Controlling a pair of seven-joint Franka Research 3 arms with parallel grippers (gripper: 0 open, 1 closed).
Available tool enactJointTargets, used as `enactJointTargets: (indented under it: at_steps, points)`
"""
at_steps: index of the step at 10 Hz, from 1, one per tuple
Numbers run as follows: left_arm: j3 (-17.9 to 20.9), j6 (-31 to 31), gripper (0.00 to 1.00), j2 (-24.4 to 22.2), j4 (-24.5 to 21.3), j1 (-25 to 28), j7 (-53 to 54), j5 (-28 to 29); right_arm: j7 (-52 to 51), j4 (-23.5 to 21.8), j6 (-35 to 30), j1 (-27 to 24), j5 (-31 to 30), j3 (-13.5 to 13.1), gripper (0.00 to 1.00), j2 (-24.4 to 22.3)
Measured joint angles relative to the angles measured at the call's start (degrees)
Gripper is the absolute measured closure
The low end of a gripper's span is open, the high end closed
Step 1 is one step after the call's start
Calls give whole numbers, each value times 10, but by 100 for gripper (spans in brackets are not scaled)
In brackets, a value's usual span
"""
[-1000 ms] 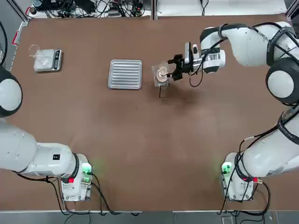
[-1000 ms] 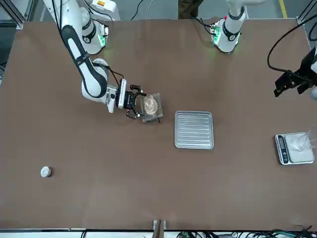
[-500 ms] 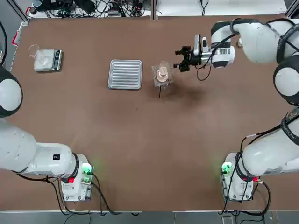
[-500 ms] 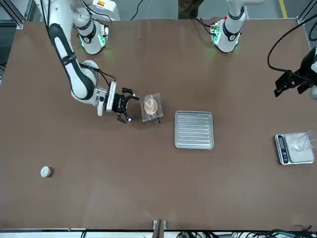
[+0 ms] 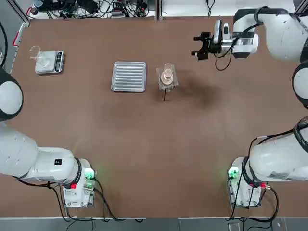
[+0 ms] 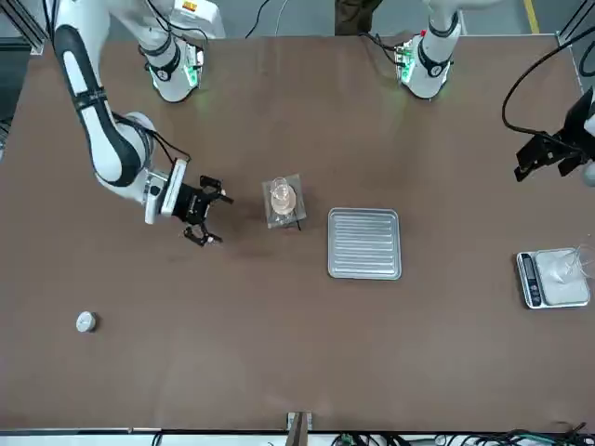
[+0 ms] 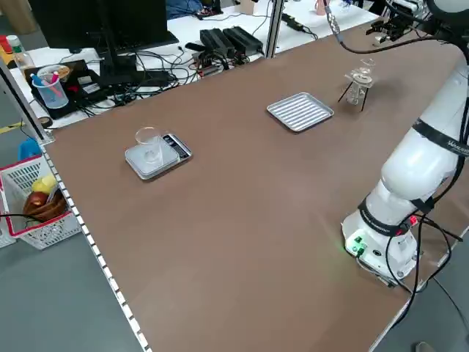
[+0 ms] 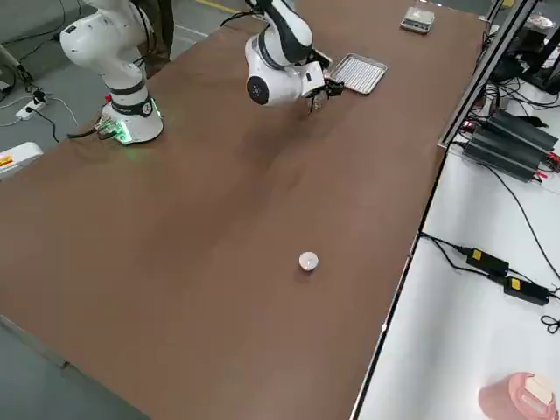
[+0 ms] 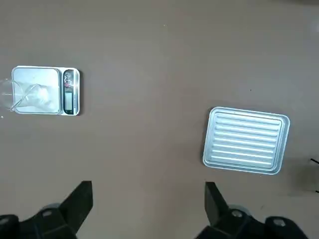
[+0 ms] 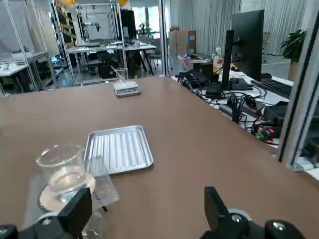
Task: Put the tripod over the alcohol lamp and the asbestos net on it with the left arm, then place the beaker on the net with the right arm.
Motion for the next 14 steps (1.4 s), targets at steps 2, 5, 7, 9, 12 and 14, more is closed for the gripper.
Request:
enactJointTargets:
  at_steps: [2, 5, 7, 9, 12, 14]
  points:
    - [0, 0, 1, 0, 0, 0, 0, 0, 109, 66, 46, -25, -122, -1, 0, -2]
    - [0, 0, 1, 0, 0, 0, 0, 0, 287, 139, 100, -45, -302, -2, 0, 7]
    - [0, 1, 1, 0, 0, 0, 0, 0, 422, 194, 119, -55, -423, -2, 0, 33]
    - [0, 1, 1, 0, 0, 0, 0, 0, 586, 243, 124, -69, -551, -3, 0, 64]
    - [0, 2, 1, 0, 1, 0, 0, 0, 870, 282, 123, -75, -697, 1, 0, 79]
    - [0, 2, 1, 0, 1, 0, 0, 0, 1059, 302, 122, -75, -780, 14, 0, 79]
